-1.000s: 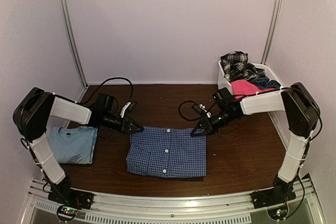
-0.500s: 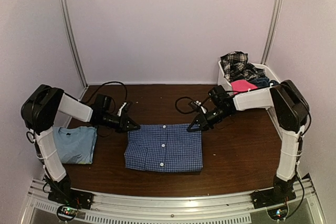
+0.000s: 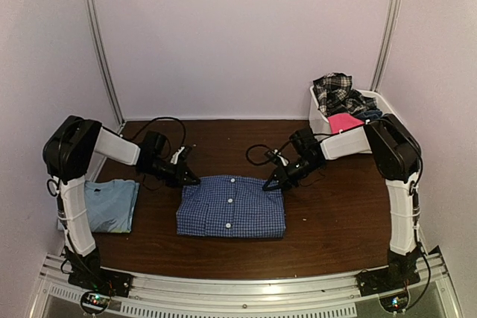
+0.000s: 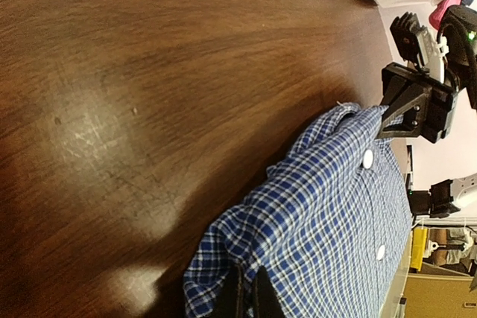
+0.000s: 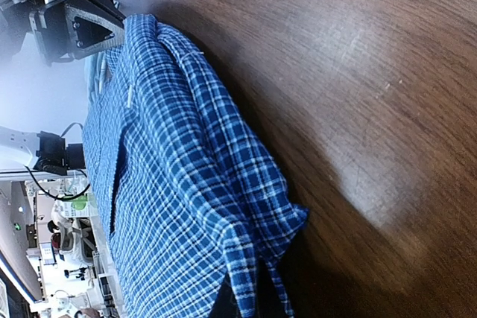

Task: Fold and stack the mixed laundry pile
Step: Smooth out the square-folded shirt at the center of the board.

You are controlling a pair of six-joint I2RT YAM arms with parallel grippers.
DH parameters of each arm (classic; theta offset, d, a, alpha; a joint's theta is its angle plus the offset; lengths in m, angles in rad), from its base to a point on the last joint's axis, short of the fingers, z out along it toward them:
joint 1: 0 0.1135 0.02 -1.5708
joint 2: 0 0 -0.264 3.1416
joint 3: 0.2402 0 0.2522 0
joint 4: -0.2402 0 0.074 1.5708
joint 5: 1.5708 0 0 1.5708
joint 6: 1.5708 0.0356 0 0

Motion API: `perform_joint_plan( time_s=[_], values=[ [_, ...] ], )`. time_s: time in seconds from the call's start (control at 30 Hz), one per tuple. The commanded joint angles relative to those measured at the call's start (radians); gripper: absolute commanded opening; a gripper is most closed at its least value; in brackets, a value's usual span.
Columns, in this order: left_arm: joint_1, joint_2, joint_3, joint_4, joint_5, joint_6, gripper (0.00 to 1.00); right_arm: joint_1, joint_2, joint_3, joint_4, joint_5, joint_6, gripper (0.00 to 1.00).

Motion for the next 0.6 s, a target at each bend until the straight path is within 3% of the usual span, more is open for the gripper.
perform_joint_plan(
  time_s=[0.0, 0.23, 0.57],
  values=[
    [0.006, -0.065, 0.019, -0.1, -0.04, 0.068, 0.0, -0.014, -0.066, -0.01, -0.095, 0.073, -0.048, 0.0],
    [-0.019, -0.212, 0.063, -0.161, -0.023, 0.103, 0.0, -0.023, -0.151, -0.003, -0.15, 0.027, -0.103, 0.02],
    [-0.022, -0.059, 0.095, -0.115, -0.107, 0.095, 0.0, -0.058, -0.044, -0.003, -0.129, 0.092, -0.129, 0.05]
  ],
)
